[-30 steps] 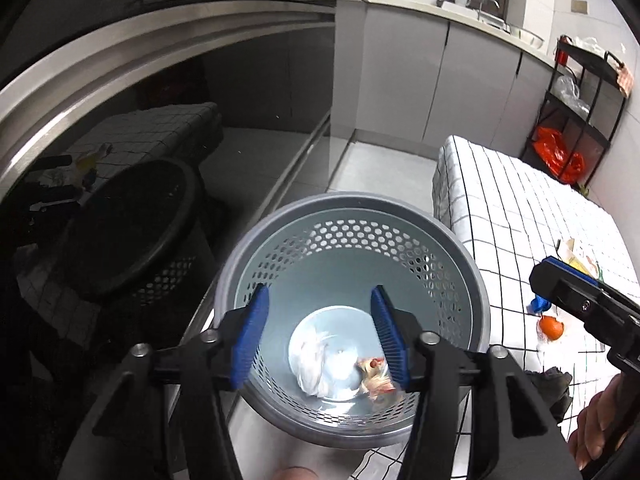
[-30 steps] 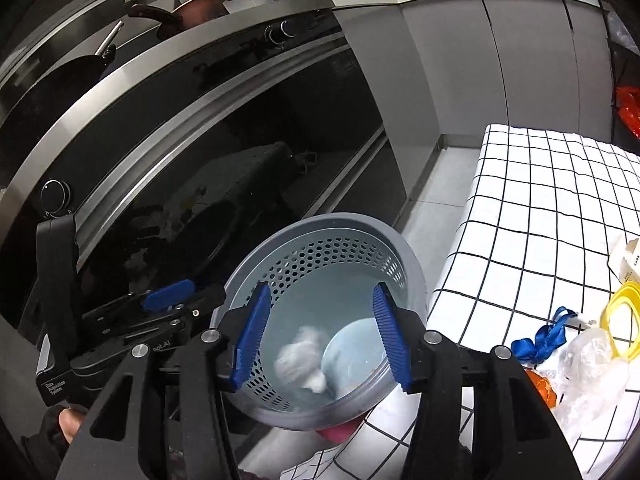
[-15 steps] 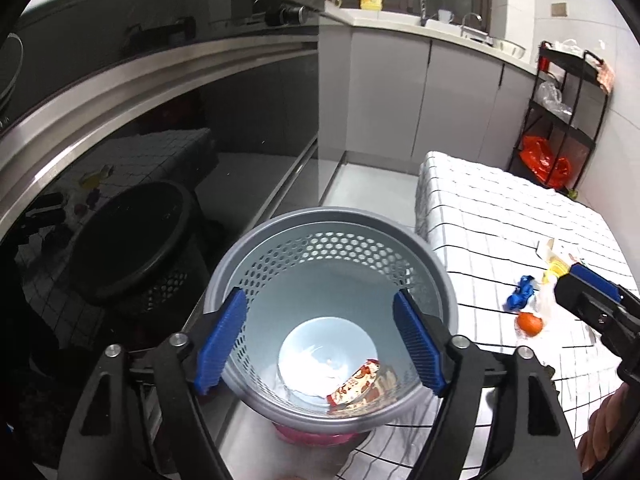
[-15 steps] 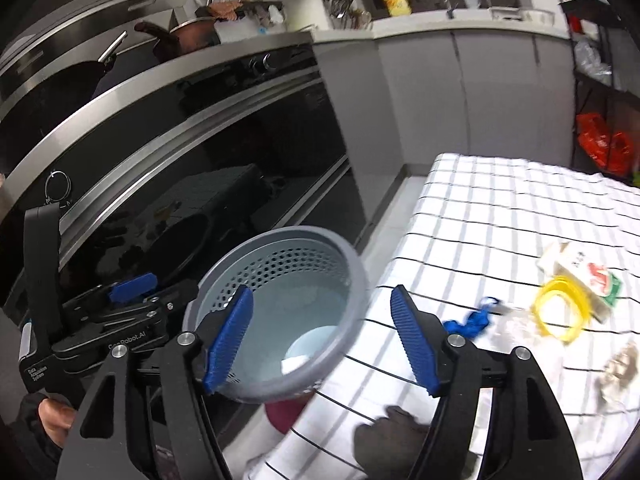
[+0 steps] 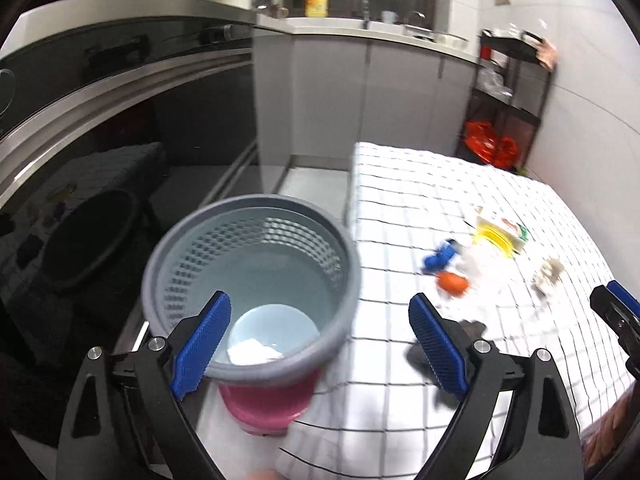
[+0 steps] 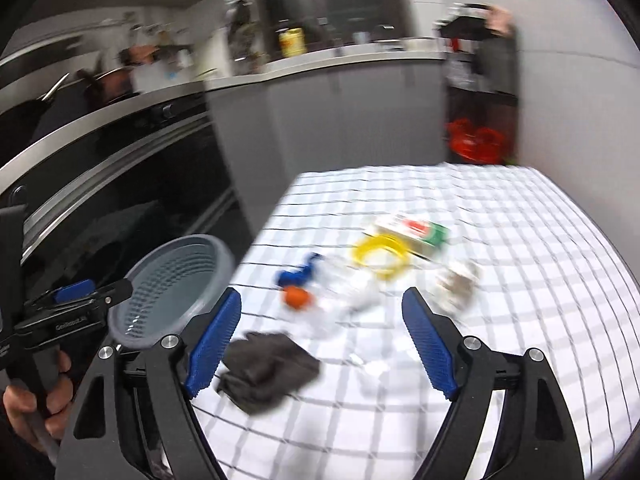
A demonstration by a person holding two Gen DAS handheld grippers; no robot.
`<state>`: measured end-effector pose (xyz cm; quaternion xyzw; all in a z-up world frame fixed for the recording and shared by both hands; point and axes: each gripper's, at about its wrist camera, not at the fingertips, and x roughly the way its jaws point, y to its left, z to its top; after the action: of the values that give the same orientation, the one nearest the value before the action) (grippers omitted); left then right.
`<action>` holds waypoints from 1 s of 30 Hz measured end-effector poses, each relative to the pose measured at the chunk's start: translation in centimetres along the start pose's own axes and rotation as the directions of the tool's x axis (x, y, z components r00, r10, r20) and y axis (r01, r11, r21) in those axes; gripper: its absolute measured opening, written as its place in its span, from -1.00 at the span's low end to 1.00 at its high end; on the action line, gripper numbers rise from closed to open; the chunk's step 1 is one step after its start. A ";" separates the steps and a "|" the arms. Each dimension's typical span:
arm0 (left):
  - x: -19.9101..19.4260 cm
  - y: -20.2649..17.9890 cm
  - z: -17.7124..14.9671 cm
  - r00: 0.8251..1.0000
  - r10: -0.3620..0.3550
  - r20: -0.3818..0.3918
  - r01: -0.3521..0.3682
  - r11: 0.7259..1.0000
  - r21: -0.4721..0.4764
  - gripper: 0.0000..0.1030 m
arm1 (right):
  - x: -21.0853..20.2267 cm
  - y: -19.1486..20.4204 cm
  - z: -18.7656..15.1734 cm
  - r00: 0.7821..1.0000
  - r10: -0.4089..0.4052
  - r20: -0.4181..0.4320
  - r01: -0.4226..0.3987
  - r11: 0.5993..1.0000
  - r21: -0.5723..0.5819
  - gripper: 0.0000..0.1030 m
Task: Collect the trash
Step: 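Move both tools back over the table toward the grey cloth and clear cup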
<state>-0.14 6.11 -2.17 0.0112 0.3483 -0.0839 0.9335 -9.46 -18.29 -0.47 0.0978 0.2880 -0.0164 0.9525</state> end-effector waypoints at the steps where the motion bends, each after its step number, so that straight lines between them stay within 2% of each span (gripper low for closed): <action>1: 0.0 -0.8 -0.4 1.000 -0.010 -0.005 0.010 1.000 0.013 0.73 | -0.5 -0.5 -0.7 1.000 -0.028 0.001 0.028 1.000 0.014 0.58; 5: 0.4 -2.9 -1.4 0.999 -0.028 -0.027 0.029 0.998 0.060 0.73 | -1.6 -1.4 -3.1 0.994 -0.110 -0.009 0.110 0.993 0.047 0.59; 10: 0.5 -4.4 -2.2 0.999 -0.035 -0.035 0.039 0.994 0.102 0.73 | -0.2 -1.8 -5.1 0.983 -0.167 -0.071 0.172 0.982 0.079 0.59; 21: 1.0 -3.6 -2.2 0.999 -0.017 -0.049 0.021 0.996 0.088 0.73 | 6.4 -2.0 -6.6 0.962 -0.170 -0.214 0.210 0.960 0.186 0.59; 30: 1.5 -4.0 -2.4 0.997 -0.033 -0.064 0.039 0.995 0.094 0.73 | 7.5 -3.9 -6.3 0.942 -0.239 -0.235 0.289 0.935 0.208 0.59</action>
<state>-1.25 2.11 -4.86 0.0522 0.3730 -0.1170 0.9189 -6.97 -20.64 -10.46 0.1732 0.3914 -0.1691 0.8878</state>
